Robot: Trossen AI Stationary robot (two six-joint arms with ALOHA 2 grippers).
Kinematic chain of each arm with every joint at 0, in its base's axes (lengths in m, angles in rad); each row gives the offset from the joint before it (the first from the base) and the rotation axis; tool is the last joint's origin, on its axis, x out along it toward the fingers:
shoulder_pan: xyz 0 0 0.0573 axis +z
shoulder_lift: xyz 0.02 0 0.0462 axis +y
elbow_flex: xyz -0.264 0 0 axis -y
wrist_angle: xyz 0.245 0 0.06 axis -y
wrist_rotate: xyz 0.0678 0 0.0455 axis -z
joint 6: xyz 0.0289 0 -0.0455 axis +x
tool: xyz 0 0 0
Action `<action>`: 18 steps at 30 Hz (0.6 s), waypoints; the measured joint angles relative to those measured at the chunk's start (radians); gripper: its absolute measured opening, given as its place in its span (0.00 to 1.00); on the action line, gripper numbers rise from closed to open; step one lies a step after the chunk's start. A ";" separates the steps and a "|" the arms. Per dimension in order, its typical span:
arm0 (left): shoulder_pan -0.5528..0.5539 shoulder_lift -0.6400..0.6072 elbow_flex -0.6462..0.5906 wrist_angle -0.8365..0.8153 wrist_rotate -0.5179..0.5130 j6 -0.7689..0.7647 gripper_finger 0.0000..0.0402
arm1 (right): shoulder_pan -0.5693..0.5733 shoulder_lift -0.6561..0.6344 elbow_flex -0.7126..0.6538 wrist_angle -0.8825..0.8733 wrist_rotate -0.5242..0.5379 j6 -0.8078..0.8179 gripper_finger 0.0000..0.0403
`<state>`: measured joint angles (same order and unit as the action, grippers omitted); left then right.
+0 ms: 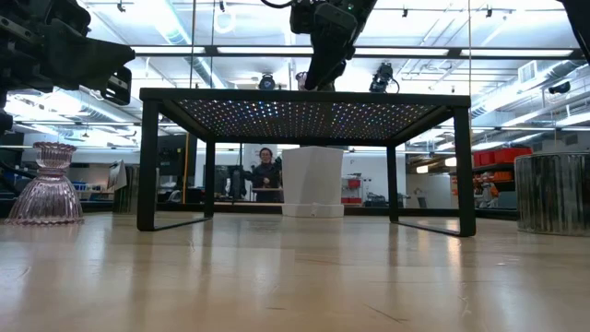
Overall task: Pick & Place candle stick holders
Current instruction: Put the right purple glass candle holder on the shelf
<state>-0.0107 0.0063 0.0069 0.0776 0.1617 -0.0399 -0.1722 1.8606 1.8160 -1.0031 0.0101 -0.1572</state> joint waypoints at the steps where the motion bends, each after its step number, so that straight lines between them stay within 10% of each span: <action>1: 0.000 0.000 0.000 0.000 0.000 0.000 0.05 | 0.000 0.000 0.000 0.000 0.000 0.004 0.51; 18: 0.000 0.000 0.000 0.000 0.000 0.000 0.05 | 0.000 0.000 0.000 -0.008 0.000 0.017 0.57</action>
<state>-0.0109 0.0063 0.0071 0.0776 0.1619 -0.0399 -0.1722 1.8603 1.8160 -1.0111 0.0101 -0.1398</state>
